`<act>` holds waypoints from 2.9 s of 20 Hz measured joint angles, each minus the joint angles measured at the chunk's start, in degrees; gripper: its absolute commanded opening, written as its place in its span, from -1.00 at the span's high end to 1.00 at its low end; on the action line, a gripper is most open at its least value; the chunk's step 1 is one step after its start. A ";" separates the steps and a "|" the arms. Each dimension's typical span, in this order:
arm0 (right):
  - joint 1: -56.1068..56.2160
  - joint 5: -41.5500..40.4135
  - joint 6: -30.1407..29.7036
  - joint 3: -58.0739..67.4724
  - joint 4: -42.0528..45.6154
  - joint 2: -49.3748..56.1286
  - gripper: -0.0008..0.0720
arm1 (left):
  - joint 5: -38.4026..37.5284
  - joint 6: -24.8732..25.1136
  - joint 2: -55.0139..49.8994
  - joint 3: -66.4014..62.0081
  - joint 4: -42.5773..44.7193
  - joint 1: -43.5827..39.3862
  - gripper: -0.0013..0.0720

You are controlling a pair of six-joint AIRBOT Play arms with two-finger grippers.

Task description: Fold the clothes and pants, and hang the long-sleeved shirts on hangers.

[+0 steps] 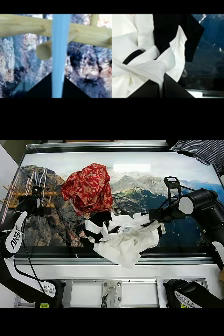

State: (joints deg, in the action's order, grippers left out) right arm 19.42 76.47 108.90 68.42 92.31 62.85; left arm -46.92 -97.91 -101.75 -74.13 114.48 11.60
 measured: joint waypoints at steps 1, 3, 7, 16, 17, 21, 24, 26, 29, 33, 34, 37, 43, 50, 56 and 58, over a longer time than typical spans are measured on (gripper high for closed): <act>0.00 0.02 0.00 0.00 0.02 0.00 0.91 | -0.15 0.00 0.07 0.00 -0.02 0.00 0.92; 0.00 0.00 0.00 0.00 0.00 0.00 0.91 | -1.25 0.00 0.72 0.09 -0.28 0.00 0.92; 0.00 0.00 0.00 0.00 0.00 0.00 0.91 | -2.16 0.00 5.92 0.02 -0.46 -0.07 0.92; 0.00 0.02 -0.02 0.00 0.00 0.00 0.91 | -7.56 5.09 23.96 0.02 -3.48 -6.84 0.92; 0.00 0.02 -0.02 0.00 0.00 0.00 0.91 | -8.39 8.57 26.08 0.02 -5.99 -8.09 0.92; 0.00 0.00 -0.02 0.00 0.02 0.00 0.91 | -18.29 35.47 34.29 0.02 -24.24 -11.65 0.92; 0.00 0.00 -0.02 0.00 0.00 0.00 0.91 | -30.12 52.19 38.36 0.02 -35.32 -12.57 0.92; 0.00 0.00 -0.02 0.00 0.00 0.00 0.91 | -35.30 58.12 40.41 0.35 -38.93 -12.79 0.93; 0.00 0.00 -0.02 0.00 0.02 0.00 0.91 | -41.24 68.89 44.59 4.70 -43.30 -12.90 0.92; 0.00 0.02 -0.02 0.00 0.00 0.00 0.91 | -44.48 77.94 52.24 15.32 -47.87 -12.87 0.92; 0.00 0.02 -0.02 0.00 0.00 0.00 0.91 | -44.83 78.97 53.90 17.64 -48.37 -12.87 0.92; 0.00 0.00 -0.02 0.00 0.00 0.00 0.91 | -45.53 80.89 57.64 23.32 -49.42 -12.90 0.93; 0.00 0.00 -0.02 0.00 0.00 0.00 0.91 | -44.54 81.99 53.70 28.22 -51.82 -12.90 0.92; -0.02 -0.02 -0.04 0.00 0.02 0.00 0.91 | -40.85 84.37 40.41 24.06 -53.90 -14.67 0.92; -0.02 0.20 -1.95 0.00 0.02 0.00 0.91 | -38.58 85.24 30.08 17.31 -54.97 -18.18 0.93; -0.02 0.24 -2.43 0.02 0.02 0.00 0.91 | -38.34 85.37 27.61 15.47 -55.36 -18.45 0.93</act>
State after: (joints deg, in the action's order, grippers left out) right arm 19.40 76.71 106.48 68.45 92.33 62.85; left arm -85.25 -12.53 -74.15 -58.65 59.11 -6.85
